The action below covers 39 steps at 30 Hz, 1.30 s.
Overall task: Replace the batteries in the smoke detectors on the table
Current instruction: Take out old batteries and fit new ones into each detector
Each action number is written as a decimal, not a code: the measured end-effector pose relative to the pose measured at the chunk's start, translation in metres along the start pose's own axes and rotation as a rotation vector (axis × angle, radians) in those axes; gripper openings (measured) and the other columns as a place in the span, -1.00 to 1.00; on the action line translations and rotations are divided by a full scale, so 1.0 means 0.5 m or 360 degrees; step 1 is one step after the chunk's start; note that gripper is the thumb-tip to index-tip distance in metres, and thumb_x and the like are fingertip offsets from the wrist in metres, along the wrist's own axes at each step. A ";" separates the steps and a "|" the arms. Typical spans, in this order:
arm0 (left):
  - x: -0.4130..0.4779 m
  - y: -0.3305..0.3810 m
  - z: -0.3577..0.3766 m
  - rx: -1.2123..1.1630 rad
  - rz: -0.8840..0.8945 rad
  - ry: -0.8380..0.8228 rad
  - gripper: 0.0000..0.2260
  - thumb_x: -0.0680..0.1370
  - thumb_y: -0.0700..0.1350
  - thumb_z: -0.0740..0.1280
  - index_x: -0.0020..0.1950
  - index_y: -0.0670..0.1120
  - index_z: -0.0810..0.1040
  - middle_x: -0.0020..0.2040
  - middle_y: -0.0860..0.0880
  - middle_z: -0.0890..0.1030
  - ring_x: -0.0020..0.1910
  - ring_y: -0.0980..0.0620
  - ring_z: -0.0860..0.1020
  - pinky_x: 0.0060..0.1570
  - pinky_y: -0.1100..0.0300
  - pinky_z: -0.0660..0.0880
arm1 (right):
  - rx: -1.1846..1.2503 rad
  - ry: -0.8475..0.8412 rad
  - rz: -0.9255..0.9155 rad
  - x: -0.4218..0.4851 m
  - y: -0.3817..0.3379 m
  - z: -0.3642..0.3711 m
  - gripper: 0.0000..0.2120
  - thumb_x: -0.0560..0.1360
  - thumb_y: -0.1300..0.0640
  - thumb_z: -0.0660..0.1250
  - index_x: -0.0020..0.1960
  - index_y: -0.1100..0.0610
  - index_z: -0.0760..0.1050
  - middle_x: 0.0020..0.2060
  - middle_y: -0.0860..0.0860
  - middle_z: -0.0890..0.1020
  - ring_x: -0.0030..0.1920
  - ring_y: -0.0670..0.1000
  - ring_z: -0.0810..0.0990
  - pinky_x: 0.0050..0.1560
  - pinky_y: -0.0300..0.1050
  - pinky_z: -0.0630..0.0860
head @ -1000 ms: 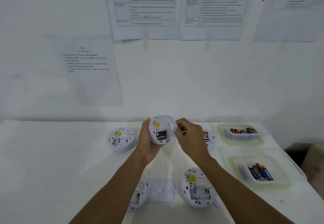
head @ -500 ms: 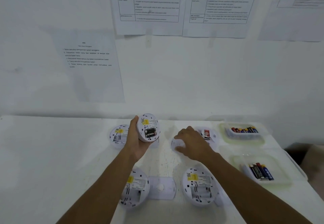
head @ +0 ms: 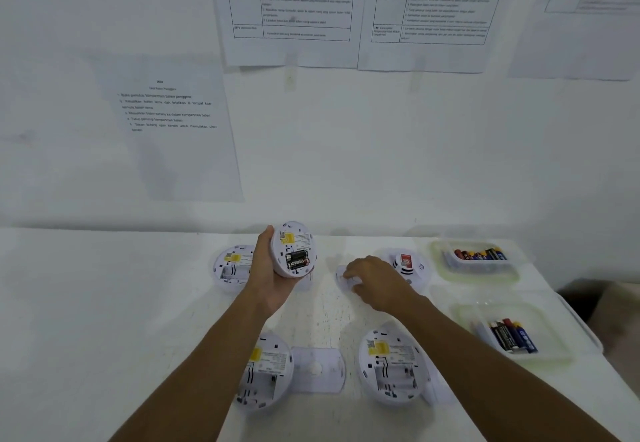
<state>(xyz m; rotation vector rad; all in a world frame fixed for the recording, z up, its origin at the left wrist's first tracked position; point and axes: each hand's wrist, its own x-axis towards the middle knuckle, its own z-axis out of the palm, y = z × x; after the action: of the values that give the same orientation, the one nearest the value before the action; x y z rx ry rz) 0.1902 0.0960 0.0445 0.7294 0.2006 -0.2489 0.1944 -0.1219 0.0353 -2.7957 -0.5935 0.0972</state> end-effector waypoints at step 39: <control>-0.073 -0.117 0.156 0.0023 -0.0209 -0.0249 -0.50 0.60 0.20 0.11 0.17 -0.16 0.60 0.02 -0.17 0.67 -0.06 -0.06 0.65 -0.07 0.08 0.60 | 0.0527 0.0965 -0.0420 -0.150 -0.067 -0.078 -0.88 0.51 0.18 0.38 0.05 0.13 0.59 -0.04 -0.05 0.59 0.00 -0.07 0.52 0.04 -0.32 0.41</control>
<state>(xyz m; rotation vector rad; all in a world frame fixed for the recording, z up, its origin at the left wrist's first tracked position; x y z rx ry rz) 0.1458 0.0067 0.0743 0.7085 0.0978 -0.4310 0.1177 -0.1332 0.0826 -2.2329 -0.6963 -0.6216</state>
